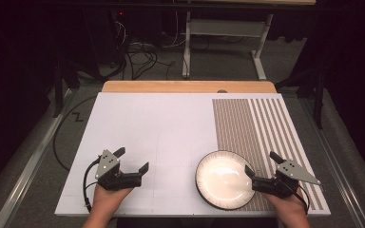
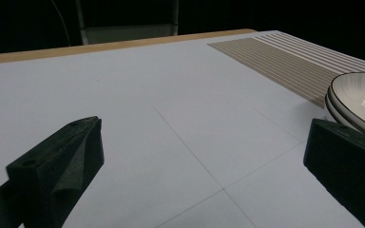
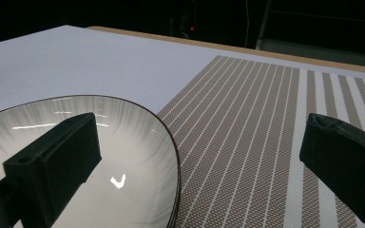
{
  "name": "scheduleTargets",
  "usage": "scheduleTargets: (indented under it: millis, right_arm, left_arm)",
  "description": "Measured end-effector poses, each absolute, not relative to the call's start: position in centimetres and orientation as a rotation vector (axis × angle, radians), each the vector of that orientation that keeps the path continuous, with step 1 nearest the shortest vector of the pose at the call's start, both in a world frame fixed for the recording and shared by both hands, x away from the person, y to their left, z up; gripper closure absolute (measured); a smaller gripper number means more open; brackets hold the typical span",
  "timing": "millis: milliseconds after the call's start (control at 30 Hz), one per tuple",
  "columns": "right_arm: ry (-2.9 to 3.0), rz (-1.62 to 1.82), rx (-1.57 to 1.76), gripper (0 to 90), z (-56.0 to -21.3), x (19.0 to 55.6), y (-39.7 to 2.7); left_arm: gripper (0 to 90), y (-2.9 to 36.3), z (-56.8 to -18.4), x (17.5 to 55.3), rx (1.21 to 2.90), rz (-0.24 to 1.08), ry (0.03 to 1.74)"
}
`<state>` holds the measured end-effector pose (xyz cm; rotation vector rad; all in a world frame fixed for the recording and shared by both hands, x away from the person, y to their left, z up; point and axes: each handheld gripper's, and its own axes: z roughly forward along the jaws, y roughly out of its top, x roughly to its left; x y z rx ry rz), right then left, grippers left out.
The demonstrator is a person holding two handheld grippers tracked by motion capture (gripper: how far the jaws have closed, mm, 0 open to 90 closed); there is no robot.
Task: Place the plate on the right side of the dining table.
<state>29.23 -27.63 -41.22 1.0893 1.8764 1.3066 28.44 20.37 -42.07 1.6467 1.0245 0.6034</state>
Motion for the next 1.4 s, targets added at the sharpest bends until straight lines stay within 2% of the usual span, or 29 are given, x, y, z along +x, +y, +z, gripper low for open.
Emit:
scheduleTargets:
  millis: [700,867,1000,1033,1200,1400]
  right_arm:
    - [1.824,1.343,1.084,1.5,-40.9,29.1,-28.2]
    - [1.834,1.335,1.068,5.5,-40.8,29.0,-28.4]
    - [1.852,1.335,1.067,18.0,-40.6,29.1,-28.7]
    - [1.852,1.335,1.067,18.0,-40.6,29.1,-28.7]
    - [1.913,1.294,1.090,38.9,-40.3,29.3,-29.1]
    - [1.967,1.268,1.117,55.3,-39.9,29.3,-29.7]
  left_arm:
    - [3.3,20.1,-42.1,28.3,1.644,0.629,0.992]
    - [4.5,20.1,-42.1,28.1,1.632,0.614,0.981]
    - [4.3,20.3,-42.0,28.1,1.617,0.608,0.991]
    - [4.3,20.3,-42.0,28.1,1.617,0.608,0.991]
    - [4.3,20.3,-41.8,28.0,1.621,0.616,0.985]
    - [3.3,20.3,-41.7,28.0,1.617,0.603,0.981]
